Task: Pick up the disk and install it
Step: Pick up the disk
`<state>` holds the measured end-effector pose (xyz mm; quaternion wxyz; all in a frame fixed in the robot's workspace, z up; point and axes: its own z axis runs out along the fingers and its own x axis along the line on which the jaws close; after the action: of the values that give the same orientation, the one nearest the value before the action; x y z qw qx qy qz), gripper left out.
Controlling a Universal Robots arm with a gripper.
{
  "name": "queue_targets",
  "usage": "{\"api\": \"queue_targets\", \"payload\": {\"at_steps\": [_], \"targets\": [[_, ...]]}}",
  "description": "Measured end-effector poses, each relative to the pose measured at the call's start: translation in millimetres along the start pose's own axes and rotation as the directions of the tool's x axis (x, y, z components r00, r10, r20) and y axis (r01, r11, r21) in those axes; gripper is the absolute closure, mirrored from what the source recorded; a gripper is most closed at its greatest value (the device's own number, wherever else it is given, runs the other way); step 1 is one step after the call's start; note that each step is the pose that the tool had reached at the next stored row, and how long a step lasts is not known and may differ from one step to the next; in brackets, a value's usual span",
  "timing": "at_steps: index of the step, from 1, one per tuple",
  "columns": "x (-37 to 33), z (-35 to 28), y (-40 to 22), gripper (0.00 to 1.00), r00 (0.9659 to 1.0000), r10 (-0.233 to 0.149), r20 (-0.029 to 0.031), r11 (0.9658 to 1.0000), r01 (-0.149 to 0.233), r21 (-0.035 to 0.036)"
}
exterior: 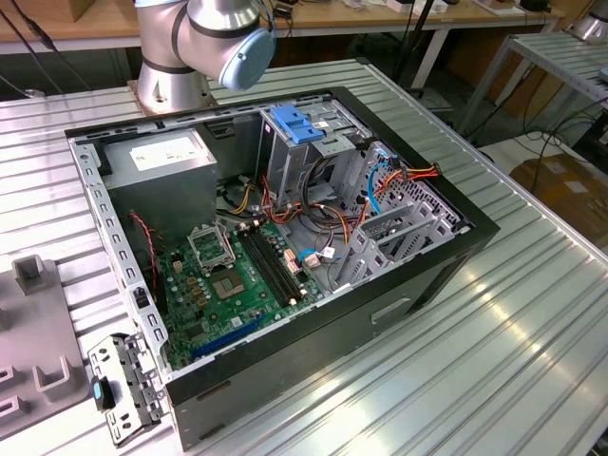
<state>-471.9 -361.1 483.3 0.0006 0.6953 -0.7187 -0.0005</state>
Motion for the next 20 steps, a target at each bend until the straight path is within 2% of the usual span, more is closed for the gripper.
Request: {"api": "queue_targets", "payload": {"at_steps": [9,17,20], "targets": [[-0.4,0.0,-8.6,0.63,1.0,0.0,0.0,1.0,0.0,0.0],[-0.4,0.0,-9.7,0.63,1.0,0.0,0.0,1.0,0.0,0.0],[-0.4,-4.1,-9.7,0.63,1.0,0.0,0.0007,1.0,0.0,-0.0002]]}}
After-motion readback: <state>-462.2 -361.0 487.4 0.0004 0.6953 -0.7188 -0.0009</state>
